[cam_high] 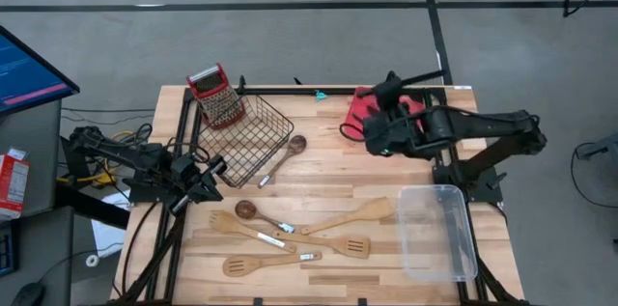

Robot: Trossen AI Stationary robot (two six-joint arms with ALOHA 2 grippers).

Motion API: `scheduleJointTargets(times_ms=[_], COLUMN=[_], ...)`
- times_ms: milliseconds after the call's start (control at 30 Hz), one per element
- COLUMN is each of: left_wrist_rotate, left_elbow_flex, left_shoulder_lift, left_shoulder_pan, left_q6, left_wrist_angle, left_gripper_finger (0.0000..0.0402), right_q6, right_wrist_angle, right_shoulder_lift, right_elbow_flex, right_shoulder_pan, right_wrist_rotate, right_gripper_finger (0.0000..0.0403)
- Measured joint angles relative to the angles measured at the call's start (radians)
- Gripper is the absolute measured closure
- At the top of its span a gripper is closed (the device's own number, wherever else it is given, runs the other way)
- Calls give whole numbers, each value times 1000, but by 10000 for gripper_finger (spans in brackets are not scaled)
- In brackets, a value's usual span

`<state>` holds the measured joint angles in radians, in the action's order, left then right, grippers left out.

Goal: Pick & Place Kitchen Items
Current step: Put the black knife into the red bin

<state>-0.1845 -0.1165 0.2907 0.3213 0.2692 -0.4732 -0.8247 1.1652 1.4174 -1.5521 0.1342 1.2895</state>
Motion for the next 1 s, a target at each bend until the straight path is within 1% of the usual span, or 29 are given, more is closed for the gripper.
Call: scheduleJointTargets(times_ms=[167, 200, 400, 500, 600, 700, 833, 933, 1000], left_wrist_rotate=[0, 0, 0, 0, 0, 0, 0, 0, 0], left_elbow_flex=[0, 0, 0, 0, 0, 0, 0, 0, 0], left_shoulder_lift=[0, 0, 0, 0, 0, 0, 0, 0, 0], left_shoulder_pan=[0, 0, 0, 0, 0, 0, 0, 0, 0], left_q6=[0, 0, 0, 0, 0, 0, 0, 0, 0], left_wrist_angle=[0, 0, 0, 0, 0, 0, 0, 0, 0], left_gripper_finger=[399, 399, 399, 399, 399, 399, 399, 399, 399], right_q6=[-22, -23, -23, -23, -16, -13, -12, -9, 7], right_wrist_angle=[68, 90, 153, 178, 184, 175, 81, -31, -112], right_shoulder_lift=[9, 9, 8, 8, 8, 8, 8, 6, 6], right_elbow_flex=[-1, -3, -70, -138, -234, -348, -506, -619, -690], right_shoulder_pan=[-50, -57, -65, -62, -38, 1, 70, 132, 173], right_wrist_rotate=[124, 135, 153, 163, 166, 145, 108, 46, -27], right_gripper_finger=[327, 327, 327, 327, 327, 327, 327, 327, 327])
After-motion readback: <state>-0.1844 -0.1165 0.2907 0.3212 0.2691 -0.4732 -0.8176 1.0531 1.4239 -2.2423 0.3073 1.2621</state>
